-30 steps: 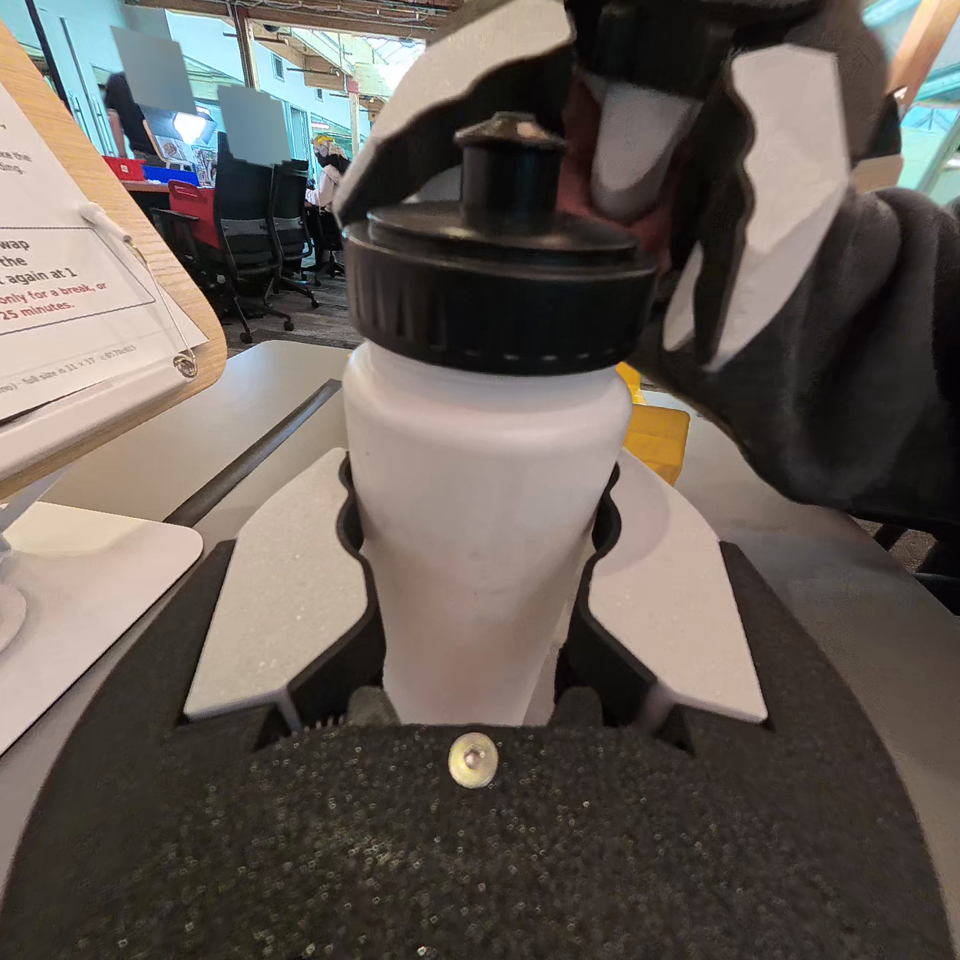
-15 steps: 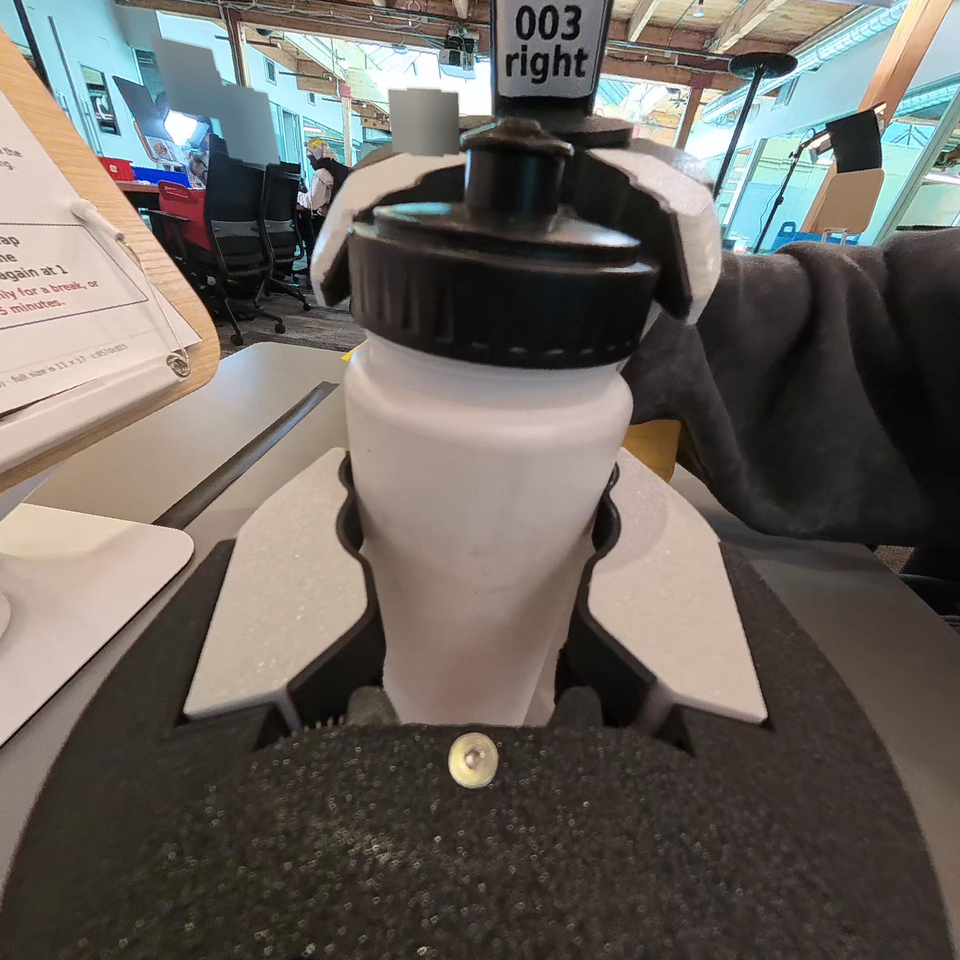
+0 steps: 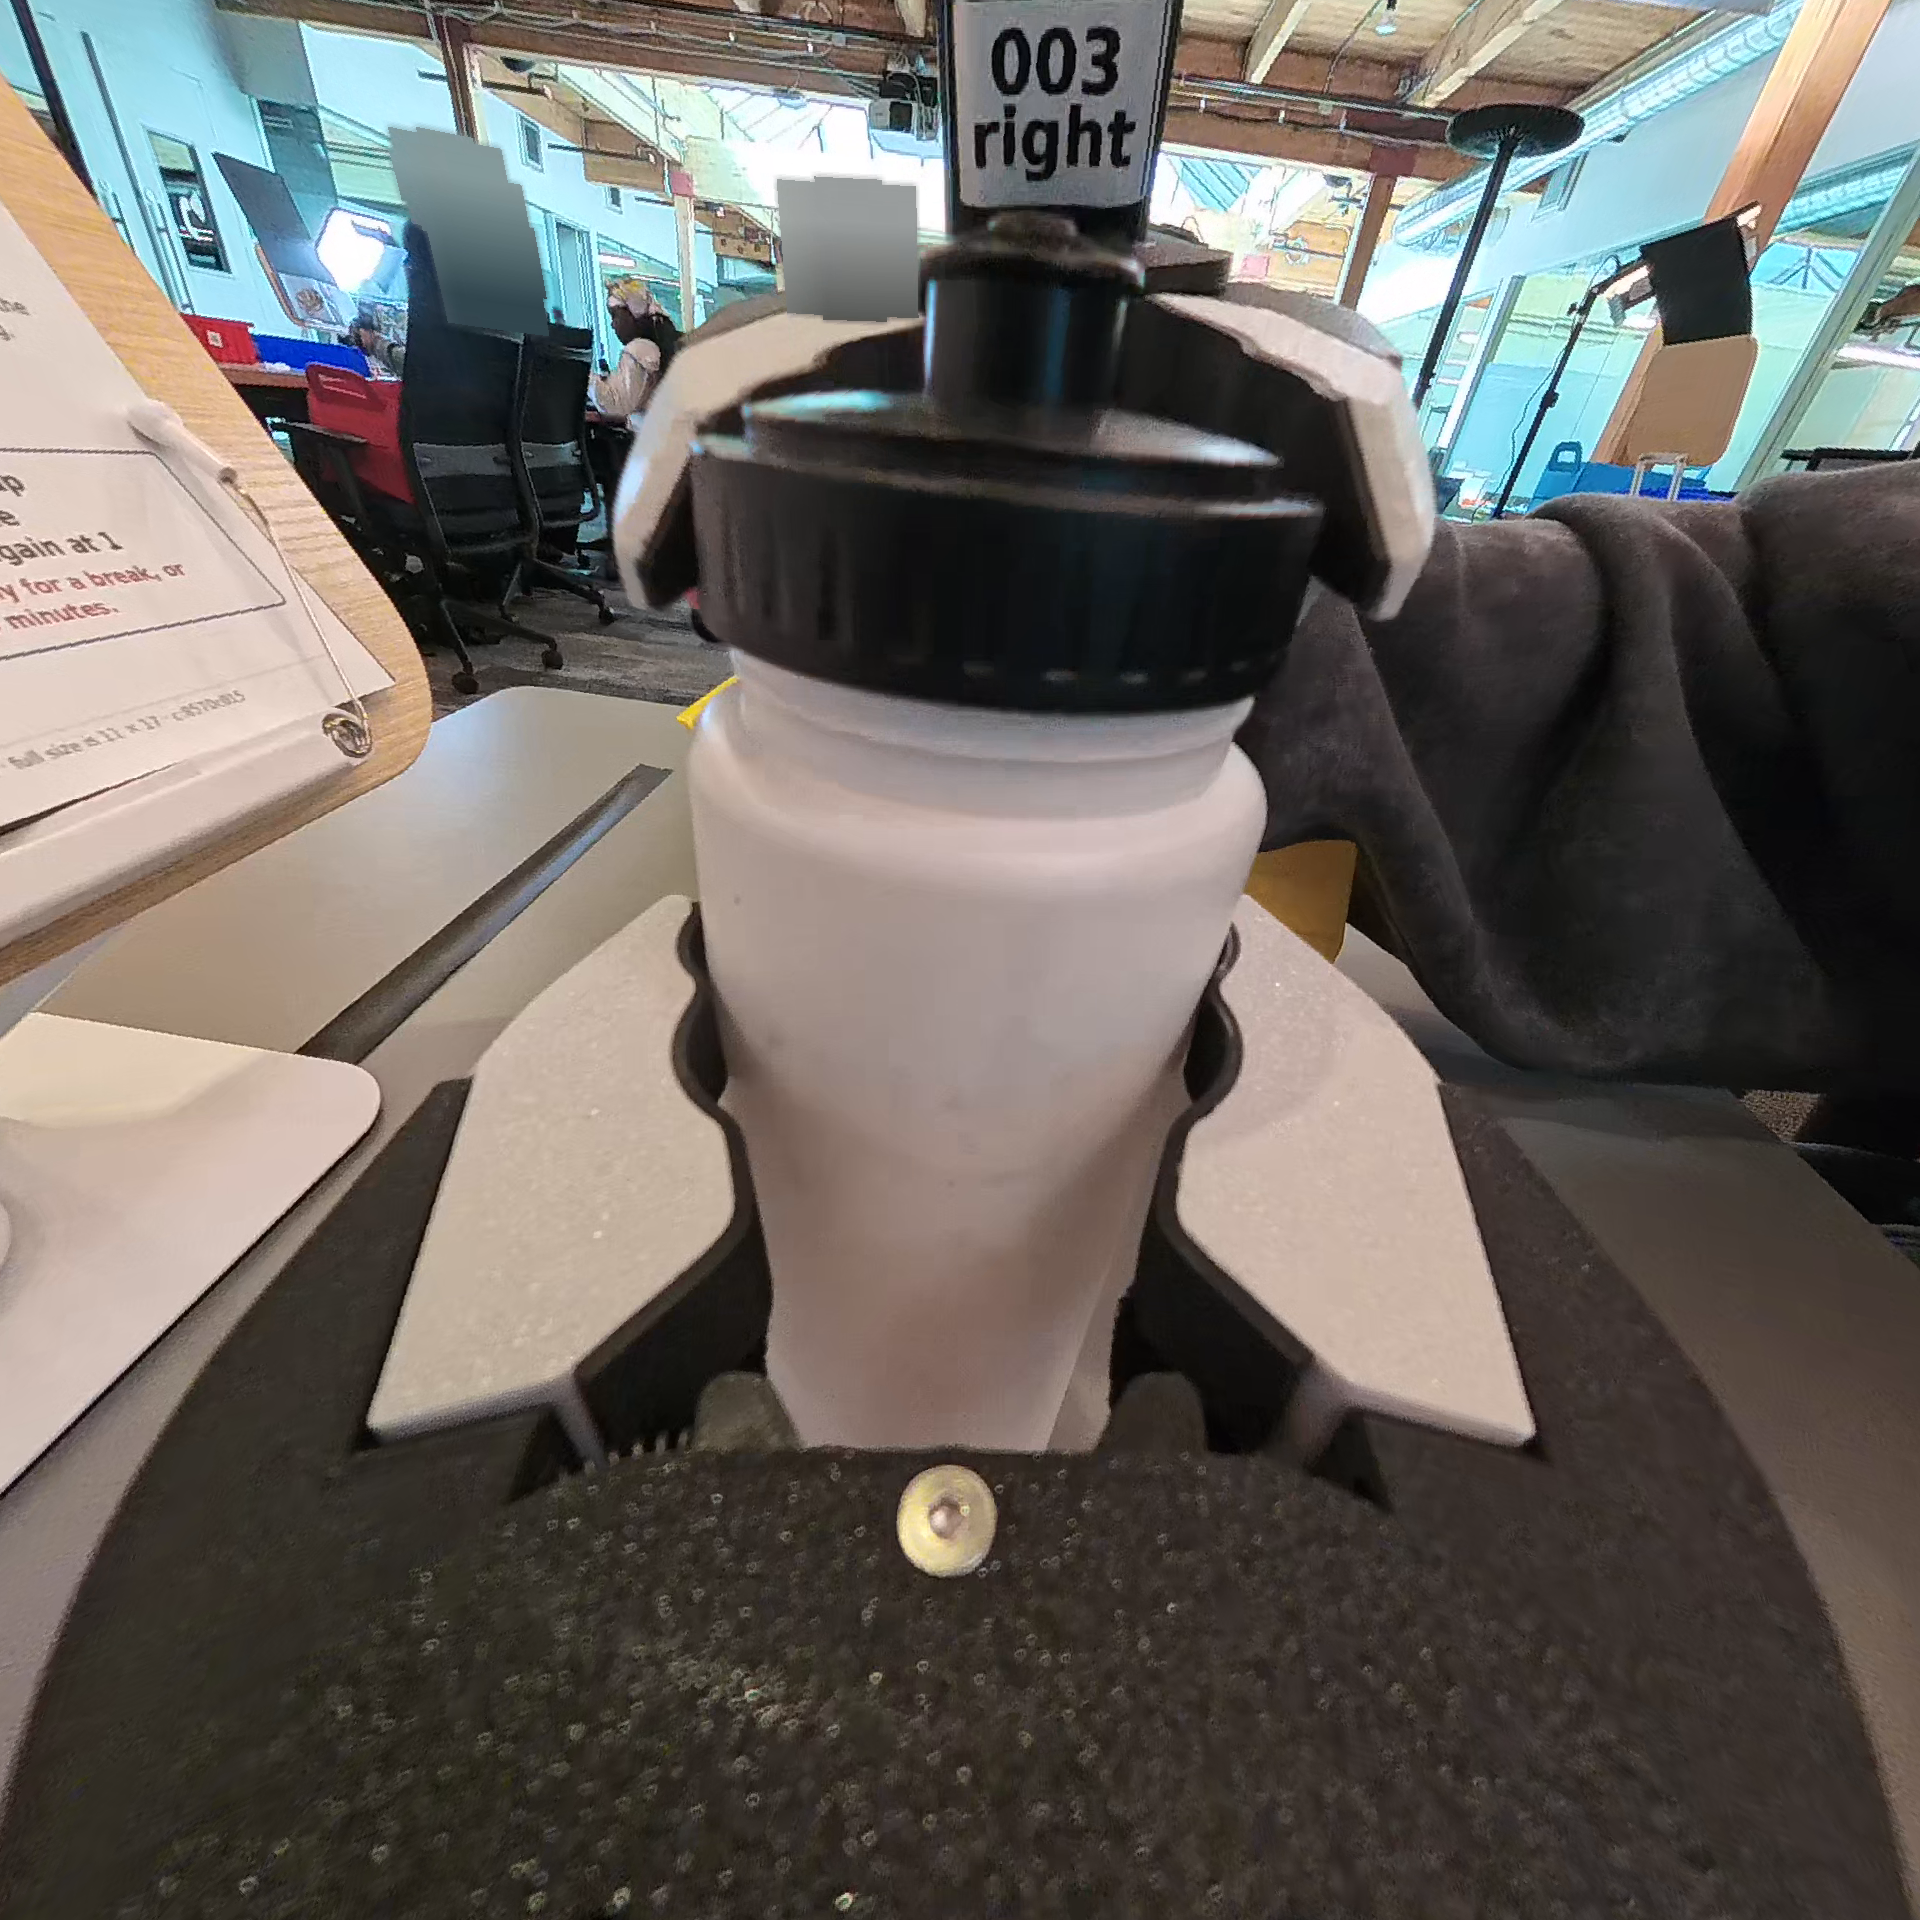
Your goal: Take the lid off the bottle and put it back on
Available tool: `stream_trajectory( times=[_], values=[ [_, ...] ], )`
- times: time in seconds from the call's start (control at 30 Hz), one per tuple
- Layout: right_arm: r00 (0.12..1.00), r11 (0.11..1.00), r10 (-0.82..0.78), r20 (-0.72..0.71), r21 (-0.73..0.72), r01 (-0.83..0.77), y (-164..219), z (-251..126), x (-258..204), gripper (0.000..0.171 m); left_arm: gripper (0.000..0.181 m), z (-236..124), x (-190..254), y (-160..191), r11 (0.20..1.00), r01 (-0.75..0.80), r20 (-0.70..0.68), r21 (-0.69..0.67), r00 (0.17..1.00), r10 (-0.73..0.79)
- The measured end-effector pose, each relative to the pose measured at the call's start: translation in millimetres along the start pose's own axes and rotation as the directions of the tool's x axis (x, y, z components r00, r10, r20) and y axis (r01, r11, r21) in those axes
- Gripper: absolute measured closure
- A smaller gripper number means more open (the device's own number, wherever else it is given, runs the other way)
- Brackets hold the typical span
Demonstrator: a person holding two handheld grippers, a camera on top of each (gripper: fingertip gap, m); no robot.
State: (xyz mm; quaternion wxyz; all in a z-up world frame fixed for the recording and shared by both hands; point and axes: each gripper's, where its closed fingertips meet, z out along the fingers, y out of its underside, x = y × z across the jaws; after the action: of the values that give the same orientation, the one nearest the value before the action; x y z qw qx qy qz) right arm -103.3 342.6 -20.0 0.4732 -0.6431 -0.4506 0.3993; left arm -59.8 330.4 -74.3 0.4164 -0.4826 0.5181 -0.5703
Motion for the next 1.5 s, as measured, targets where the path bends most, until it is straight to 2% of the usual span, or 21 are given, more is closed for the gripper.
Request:
stream_trajectory(
  times=[0.17,0.3,0.43,0.57,0.67,0.73,0.8,0.87,0.9,0.93,0.97,1.0,1.07,1.17,1.23,1.4,1.5],
  values=[
    [1.000,1.000,0.008,-0.017,0.003,-0.008,0.8,0.8,1.1,0.097,0.093,-0.8,-1.3,-0.4,1.000,0.005,0.004,0.005,1.000,-0.005],
    [0.992,1.000,0.009,-0.126,-0.014,-0.011,1.4,3.1,4.6,0.097,0.093,-2.2,-2.4,-0.8,1.000,0.009,0.006,0.010,1.000,-0.009],
    [0.953,0.998,0.033,-0.300,-0.049,-0.050,3.0,2.1,7.4,0.097,0.093,-1.9,-2.4,-0.6,1.000,0.006,0.010,0.007,1.000,-0.006],
    [0.828,0.993,0.092,-0.554,-0.014,-0.120,3.8,-0.3,11.5,0.097,0.093,-1.7,-2.4,-0.5,1.000,0.005,0.011,0.005,1.000,-0.005],
    [0.657,0.984,0.141,-0.740,0.034,-0.173,4.9,-3.7,13.0,0.097,0.093,-0.8,-1.1,-0.1,1.000,-0.003,0.012,-0.001,1.000,0.003],
    [0.568,0.985,0.135,-0.812,0.050,-0.163,5.8,-4.7,12.1,0.097,0.093,-1.2,-0.4,0.2,1.000,-0.008,0.016,-0.005,1.000,0.008],
    [0.550,0.991,0.087,-0.831,0.018,-0.129,7.8,-5.3,12.6,0.097,0.093,-1.1,0.1,0.4,1.000,-0.008,0.017,-0.008,1.000,0.009],
    [0.596,0.986,0.131,-0.793,0.042,-0.160,10.9,-5.9,9.9,0.095,0.093,-0.7,0.1,0.4,1.000,-0.006,0.016,-0.006,1.000,0.007],
    [0.630,0.981,0.165,-0.759,0.060,-0.185,11.6,-7.2,8.1,0.087,0.093,-1.3,-0.2,0.1,1.000,-0.004,0.016,-0.003,1.000,0.004],
    [0.691,0.980,0.187,-0.698,0.080,-0.183,6.6,-7.1,2.9,0.081,0.093,-1.9,-0.7,0.0,1.000,-0.001,0.017,0.000,1.000,0.001],
    [0.755,0.982,0.186,-0.628,0.097,-0.161,-1.1,-9.5,-3.8,0.082,0.093,-2.5,-1.2,-0.2,1.000,0.003,0.016,0.003,1.000,-0.003],
    [0.811,0.986,0.165,-0.561,0.097,-0.133,-8.2,-13.8,-10.2,0.083,0.093,-3.0,-1.3,-0.5,1.000,0.006,0.013,0.007,1.000,-0.006],
    [0.901,0.997,0.065,-0.428,0.001,-0.071,-10.9,-22.8,-20.8,0.085,0.093,-3.5,-0.8,-0.7,1.000,0.010,0.005,0.011,1.000,-0.010],
    [0.943,0.982,-0.126,-0.307,-0.174,0.075,-8.9,-43.3,-15.7,0.085,0.093,-3.1,2.2,0.0,1.000,0.006,-0.009,0.008,1.000,-0.006],
    [0.962,0.967,-0.170,-0.211,-0.223,0.122,-7.0,-47.7,-7.7,0.082,0.093,-2.9,2.7,0.1,1.000,0.005,-0.011,0.006,1.000,-0.005],
    [0.998,0.970,-0.054,0.040,-0.234,0.062,3.2,-23.7,-1.9,0.086,0.093,-3.7,2.6,0.0,1.000,0.007,-0.013,0.009,1.000,-0.007],
    [0.993,0.976,-0.008,0.117,-0.217,0.033,8.5,-5.5,-1.6,0.091,0.093,-3.7,2.9,0.1,1.000,0.007,-0.013,0.007,1.000,-0.007]
  ],
)
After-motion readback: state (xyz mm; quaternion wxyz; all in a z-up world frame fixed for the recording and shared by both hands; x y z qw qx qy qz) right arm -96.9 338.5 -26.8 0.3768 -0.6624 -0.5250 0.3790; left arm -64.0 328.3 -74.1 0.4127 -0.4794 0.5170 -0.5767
